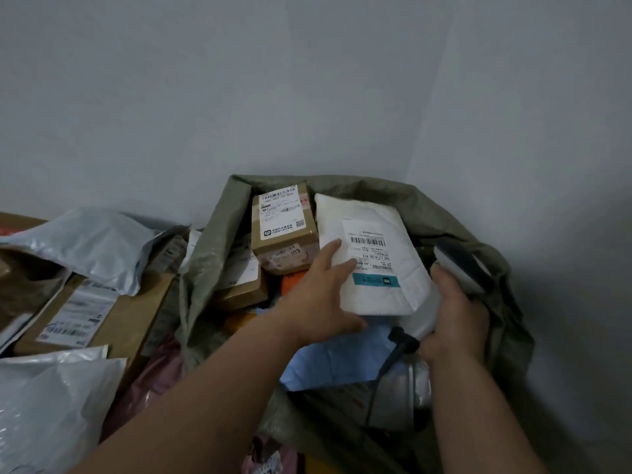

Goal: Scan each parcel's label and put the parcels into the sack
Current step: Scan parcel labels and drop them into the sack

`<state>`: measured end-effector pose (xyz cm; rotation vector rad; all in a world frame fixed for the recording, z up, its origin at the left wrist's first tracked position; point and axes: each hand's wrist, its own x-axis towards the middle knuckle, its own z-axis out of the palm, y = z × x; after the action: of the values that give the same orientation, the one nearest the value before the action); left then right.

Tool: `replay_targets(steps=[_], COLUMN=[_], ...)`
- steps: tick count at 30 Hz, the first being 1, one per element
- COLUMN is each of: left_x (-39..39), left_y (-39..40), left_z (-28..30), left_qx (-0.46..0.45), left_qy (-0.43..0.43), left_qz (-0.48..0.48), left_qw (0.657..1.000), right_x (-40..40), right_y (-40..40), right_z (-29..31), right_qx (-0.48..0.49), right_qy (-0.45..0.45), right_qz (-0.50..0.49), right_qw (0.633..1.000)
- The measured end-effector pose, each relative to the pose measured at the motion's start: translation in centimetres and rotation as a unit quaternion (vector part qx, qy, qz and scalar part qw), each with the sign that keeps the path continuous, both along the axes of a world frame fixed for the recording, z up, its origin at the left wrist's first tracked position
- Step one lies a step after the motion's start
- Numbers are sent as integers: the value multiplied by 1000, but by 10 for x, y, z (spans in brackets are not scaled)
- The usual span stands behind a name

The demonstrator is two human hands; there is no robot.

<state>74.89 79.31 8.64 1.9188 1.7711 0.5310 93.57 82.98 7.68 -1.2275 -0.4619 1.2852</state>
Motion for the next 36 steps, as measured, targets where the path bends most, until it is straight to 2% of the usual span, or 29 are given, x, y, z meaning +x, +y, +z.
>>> replay_targets(steps=[4,8,10,14,18,22,27,36], left_x=[4,0,2,10,4,-5,-26,-118], left_y=[18,34,39,36,19,6,-28,-156], left_z=[-7,-10,-10,-14,-15,-15,-2,9], left_qx=[-35,9,0,-47,-23,34,124,130], left_qy=[81,144,162,176,195,173,76,-11], left_qz=[-35,65,87,53,51,67,116,259], left_qw=[996,987,983,982,979,982,983,957], right_x=[-1,-7,-15,-28,-21,-17,-32,-126], right_y=[4,11,17,19,4,-13,-40,-149], right_z=[-9,-13,-12,-11,-16,-11,8,23], right_qx=[9,19,15,10,-2,12,42,42], right_qy=[-42,-68,-64,-39,-30,-72,-114,-95], right_qz=[-10,45,89,142,182,213,203,332], right_qw=[999,996,994,989,983,974,971,938])
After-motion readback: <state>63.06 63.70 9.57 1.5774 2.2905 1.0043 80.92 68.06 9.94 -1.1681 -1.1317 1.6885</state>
